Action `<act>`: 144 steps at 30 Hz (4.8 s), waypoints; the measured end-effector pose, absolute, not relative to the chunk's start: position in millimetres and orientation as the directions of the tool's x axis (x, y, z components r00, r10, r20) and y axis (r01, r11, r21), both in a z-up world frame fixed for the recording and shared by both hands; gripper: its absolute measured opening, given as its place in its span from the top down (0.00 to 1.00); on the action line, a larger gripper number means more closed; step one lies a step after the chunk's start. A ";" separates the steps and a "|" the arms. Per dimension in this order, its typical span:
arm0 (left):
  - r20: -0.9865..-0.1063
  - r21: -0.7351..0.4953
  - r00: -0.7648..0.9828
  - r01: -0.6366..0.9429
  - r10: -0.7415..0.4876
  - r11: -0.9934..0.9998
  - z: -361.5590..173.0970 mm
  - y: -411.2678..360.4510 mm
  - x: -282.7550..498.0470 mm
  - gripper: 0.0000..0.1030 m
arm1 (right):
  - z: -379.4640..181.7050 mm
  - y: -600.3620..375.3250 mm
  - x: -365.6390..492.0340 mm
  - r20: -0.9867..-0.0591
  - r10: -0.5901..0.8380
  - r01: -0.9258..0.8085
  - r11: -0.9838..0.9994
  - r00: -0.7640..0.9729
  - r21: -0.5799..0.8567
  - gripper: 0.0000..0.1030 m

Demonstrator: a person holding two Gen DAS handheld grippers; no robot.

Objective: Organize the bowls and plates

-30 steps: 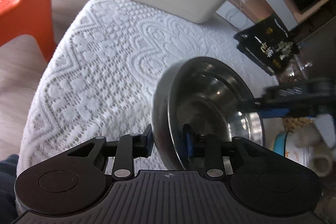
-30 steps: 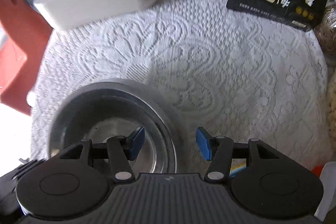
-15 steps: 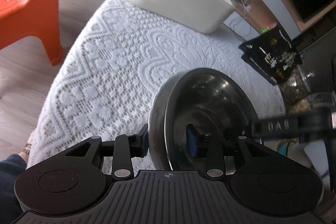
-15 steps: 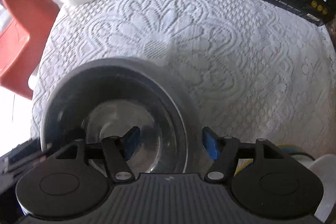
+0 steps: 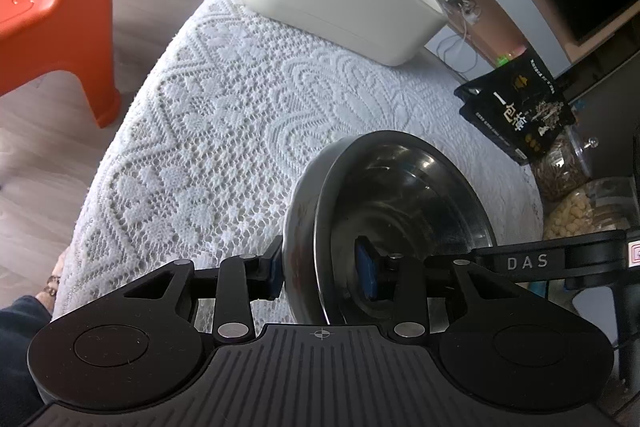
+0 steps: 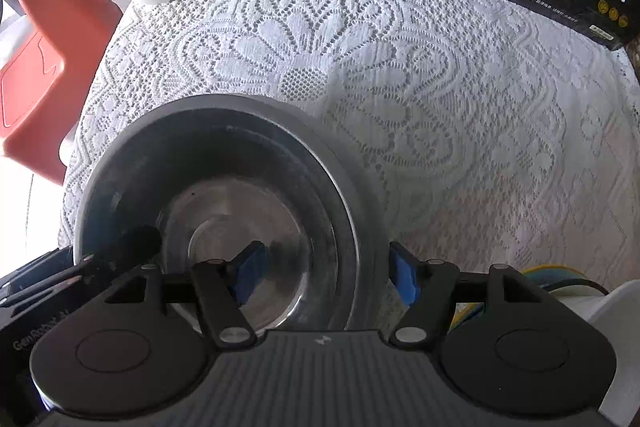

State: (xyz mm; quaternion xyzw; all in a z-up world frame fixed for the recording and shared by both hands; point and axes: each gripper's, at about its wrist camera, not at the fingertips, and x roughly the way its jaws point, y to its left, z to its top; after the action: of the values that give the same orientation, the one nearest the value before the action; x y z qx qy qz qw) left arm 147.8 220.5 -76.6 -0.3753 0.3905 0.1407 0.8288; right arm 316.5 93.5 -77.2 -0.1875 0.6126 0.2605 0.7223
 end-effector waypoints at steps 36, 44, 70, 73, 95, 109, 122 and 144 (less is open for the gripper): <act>-0.657 -0.551 0.713 -0.233 -0.244 0.801 9.3 79.0 186.2 0.63 | -25.8 -179.4 294.4 -0.785 0.466 -0.459 0.848 0.409 0.264 0.35; -0.743 -0.426 0.653 -0.289 -0.149 0.858 -6.4 66.2 198.5 0.60 | -68.8 -168.3 310.2 -0.808 0.532 -0.450 0.804 0.255 0.388 0.35; -0.790 -0.487 0.558 -0.315 -0.256 0.815 -33.9 55.9 212.4 0.49 | -96.6 -157.0 307.0 -0.807 0.587 -0.375 0.764 0.063 0.526 0.31; -0.797 -0.494 0.539 -0.325 -0.271 0.807 -31.6 58.5 203.5 0.49 | -97.7 -156.9 301.3 -0.805 0.592 -0.380 0.752 0.031 0.539 0.31; -0.788 -0.508 0.536 -0.286 -0.304 0.812 -36.3 59.9 184.2 0.50 | -87.8 -154.5 273.2 -0.834 0.547 -0.495 0.745 0.070 0.448 0.32; -0.850 -0.402 0.465 -0.271 -0.247 0.874 -25.7 45.5 197.3 0.48 | -85.8 -153.8 279.8 -0.831 0.533 -0.494 0.772 0.161 0.399 0.32; -0.861 -0.371 0.458 -0.269 -0.220 0.889 -26.7 38.6 206.7 0.43 | -84.6 -149.8 283.2 -0.831 0.544 -0.481 0.763 0.117 0.432 0.30; -0.861 -0.383 0.457 -0.290 -0.225 0.877 -28.3 43.8 205.3 0.50 | -84.8 -155.1 283.1 -0.824 0.558 -0.474 0.756 0.104 0.452 0.30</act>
State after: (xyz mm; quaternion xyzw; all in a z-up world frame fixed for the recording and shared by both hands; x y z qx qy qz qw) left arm 205.3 43.8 -28.3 -0.2471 0.5208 0.0199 0.8169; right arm 283.1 -155.1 -84.8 0.0364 0.5719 0.3475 0.7422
